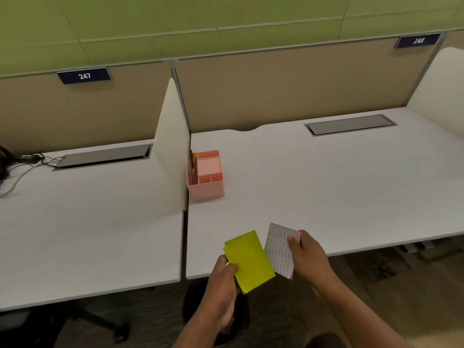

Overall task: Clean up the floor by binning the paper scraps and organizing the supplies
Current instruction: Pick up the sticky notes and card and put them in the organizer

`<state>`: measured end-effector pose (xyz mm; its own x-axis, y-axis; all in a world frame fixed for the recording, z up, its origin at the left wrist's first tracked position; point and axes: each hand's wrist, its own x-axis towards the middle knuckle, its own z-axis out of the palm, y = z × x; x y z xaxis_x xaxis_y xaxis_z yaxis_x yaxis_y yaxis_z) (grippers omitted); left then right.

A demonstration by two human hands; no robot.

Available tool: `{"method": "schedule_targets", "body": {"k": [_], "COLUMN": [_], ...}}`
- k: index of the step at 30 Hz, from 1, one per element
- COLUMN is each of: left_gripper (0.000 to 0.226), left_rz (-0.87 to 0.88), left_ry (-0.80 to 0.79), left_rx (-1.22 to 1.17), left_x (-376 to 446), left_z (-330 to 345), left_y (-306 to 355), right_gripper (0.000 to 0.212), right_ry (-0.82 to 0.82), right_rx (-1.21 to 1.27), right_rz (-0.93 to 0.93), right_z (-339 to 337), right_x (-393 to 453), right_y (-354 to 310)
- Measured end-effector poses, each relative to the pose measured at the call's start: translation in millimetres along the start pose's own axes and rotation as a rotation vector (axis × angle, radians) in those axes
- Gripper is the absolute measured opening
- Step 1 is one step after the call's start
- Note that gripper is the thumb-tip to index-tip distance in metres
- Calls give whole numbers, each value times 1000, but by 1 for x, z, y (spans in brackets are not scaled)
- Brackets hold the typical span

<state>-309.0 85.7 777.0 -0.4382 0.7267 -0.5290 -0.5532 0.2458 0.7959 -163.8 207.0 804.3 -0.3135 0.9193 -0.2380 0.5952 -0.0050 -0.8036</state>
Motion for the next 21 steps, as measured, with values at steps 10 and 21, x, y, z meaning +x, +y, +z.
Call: {"method": "schedule_targets", "body": {"k": [10, 21], "left_gripper": [26, 17], "left_rz": [89, 117], "left_ry": [143, 279], "left_rx": [-8, 89], "left_x": [60, 150], "left_z": [-26, -1], "left_y": [57, 137], "right_gripper": [11, 20], "right_ry": [-209, -524], "right_rx": [-12, 91], "right_rz": [-87, -148], "right_z": [26, 58], "right_x": [88, 205], "right_y": [-55, -122]}}
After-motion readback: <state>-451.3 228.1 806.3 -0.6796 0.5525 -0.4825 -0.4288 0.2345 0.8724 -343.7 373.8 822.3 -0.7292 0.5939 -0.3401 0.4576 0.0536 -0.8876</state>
